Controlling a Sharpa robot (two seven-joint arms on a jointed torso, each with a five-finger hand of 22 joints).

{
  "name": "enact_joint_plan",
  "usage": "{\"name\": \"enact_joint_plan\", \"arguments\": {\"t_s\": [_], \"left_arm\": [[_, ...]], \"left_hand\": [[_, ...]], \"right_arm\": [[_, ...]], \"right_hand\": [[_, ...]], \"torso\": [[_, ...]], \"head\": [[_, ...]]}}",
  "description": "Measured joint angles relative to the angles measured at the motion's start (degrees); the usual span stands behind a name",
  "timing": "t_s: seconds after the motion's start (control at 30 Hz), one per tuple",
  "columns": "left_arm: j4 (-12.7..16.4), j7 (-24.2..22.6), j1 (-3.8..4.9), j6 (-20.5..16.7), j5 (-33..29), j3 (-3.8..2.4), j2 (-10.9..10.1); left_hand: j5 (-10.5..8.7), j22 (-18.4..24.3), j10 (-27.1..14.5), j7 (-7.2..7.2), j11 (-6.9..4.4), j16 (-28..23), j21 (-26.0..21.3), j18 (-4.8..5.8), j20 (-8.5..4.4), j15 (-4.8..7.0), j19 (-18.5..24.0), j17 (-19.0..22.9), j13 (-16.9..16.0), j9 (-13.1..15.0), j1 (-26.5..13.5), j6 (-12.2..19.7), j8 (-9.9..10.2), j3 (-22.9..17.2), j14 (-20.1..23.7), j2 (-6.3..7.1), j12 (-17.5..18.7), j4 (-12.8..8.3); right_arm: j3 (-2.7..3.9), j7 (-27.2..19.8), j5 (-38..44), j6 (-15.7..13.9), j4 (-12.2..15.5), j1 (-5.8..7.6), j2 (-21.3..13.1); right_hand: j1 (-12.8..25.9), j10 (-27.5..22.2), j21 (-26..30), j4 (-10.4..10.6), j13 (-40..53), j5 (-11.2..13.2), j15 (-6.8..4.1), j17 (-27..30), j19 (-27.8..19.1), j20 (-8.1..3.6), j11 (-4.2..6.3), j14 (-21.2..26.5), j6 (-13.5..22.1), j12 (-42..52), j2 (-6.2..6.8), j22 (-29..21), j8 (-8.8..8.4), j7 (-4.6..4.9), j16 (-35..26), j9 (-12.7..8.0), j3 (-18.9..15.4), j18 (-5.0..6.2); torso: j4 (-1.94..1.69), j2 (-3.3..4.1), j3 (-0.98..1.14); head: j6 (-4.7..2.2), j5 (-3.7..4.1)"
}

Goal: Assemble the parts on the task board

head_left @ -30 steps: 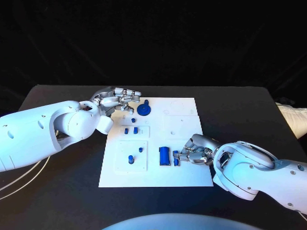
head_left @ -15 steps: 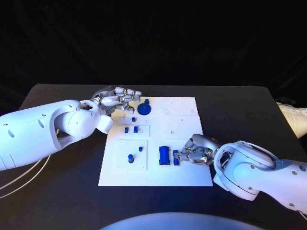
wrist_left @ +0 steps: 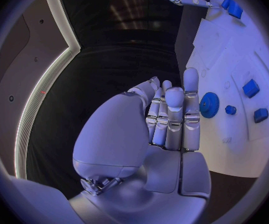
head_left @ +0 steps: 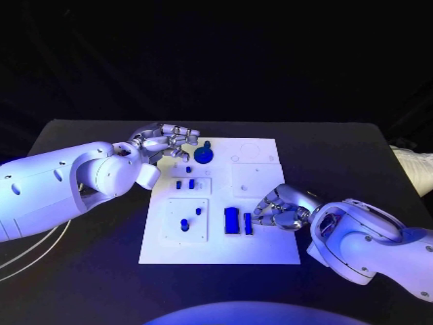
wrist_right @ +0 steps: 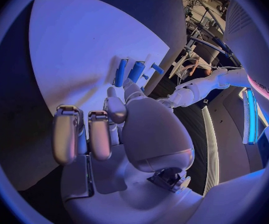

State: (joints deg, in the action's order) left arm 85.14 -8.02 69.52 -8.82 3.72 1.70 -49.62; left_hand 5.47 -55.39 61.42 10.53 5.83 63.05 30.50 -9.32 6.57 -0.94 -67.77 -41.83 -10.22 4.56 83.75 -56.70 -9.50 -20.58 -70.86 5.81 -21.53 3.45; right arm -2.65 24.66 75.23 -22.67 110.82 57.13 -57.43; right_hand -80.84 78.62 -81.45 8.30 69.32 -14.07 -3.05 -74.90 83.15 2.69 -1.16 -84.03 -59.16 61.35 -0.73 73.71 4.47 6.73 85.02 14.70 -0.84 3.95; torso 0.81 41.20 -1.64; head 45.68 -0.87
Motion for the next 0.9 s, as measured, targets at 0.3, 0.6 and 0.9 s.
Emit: {"name": "enact_joint_plan", "arguments": {"t_s": [0.3, 0.6, 0.9], "left_arm": [[-0.05, 0.1, 0.0, 0.07, 0.01, 0.0, 0.16], [-0.09, 0.25, 0.0, 0.13, 0.08, 0.0, 0.19], [-0.09, 0.38, 0.0, 0.17, 0.12, 0.0, 0.16]], "left_hand": [[0.0, 0.0, 0.0, 0.0, 0.0, 0.0, 0.0, -0.01, 0.0, 0.0, 0.0, 0.0, 0.0, 0.0, 0.0, 0.0, 0.0, 0.0, 0.0, 0.0, 0.0, 0.0], [0.0, 0.0, -0.21, 0.0, -0.21, 0.0, 0.0, -0.01, 0.0, -0.2, 0.0, -0.01, 0.0, -0.06, 0.0, 0.0, 0.0, 0.0, 0.2, 0.0, -0.24, 0.0], [0.0, 0.0, -0.21, 0.0, -0.21, 0.0, 0.0, 0.0, 0.0, -0.2, 0.0, -0.01, 0.01, -0.05, 0.0, 0.0, 0.0, 0.0, 0.2, 0.0, -0.23, 0.0]], "right_arm": [[-0.03, -4.67, 4.41, -0.66, -0.38, -0.11, 0.13], [-0.11, -5.84, 6.29, 0.34, -1.28, -0.51, 1.17], [-0.1, -5.92, 6.99, 1.85, -1.67, -0.59, 1.52]], "right_hand": [[-4.78, -0.43, 0.0, -4.77, 0.2, 1.22, 0.52, -0.05, -0.17, 0.62, -0.78, 0.1, 0.81, -0.12, -0.7, 0.64, -0.61, 0.81, 0.0, -2.36, 6.16, -0.01], [-4.25, -0.57, 0.0, -7.81, -0.71, -2.09, 1.01, -0.04, -0.38, 1.23, -1.28, -0.01, 0.65, -0.12, 0.61, 0.65, -0.61, 1.33, 0.24, -5.67, 18.32, 0.0], [1.16, -0.55, -0.23, -9.99, -0.13, -4.58, 0.99, -0.04, -0.38, 1.23, -1.26, -0.01, -1.09, 0.38, 3.82, 0.93, -0.74, 1.02, 0.57, -7.37, 26.84, 0.0]], "torso": [[-0.07, -0.03, 0.01], [-0.1, 0.0, -0.02], [-0.12, 0.02, -0.03]], "head": [[-0.05, 0.23], [-0.07, 0.18], [0.16, 0.09]]}}
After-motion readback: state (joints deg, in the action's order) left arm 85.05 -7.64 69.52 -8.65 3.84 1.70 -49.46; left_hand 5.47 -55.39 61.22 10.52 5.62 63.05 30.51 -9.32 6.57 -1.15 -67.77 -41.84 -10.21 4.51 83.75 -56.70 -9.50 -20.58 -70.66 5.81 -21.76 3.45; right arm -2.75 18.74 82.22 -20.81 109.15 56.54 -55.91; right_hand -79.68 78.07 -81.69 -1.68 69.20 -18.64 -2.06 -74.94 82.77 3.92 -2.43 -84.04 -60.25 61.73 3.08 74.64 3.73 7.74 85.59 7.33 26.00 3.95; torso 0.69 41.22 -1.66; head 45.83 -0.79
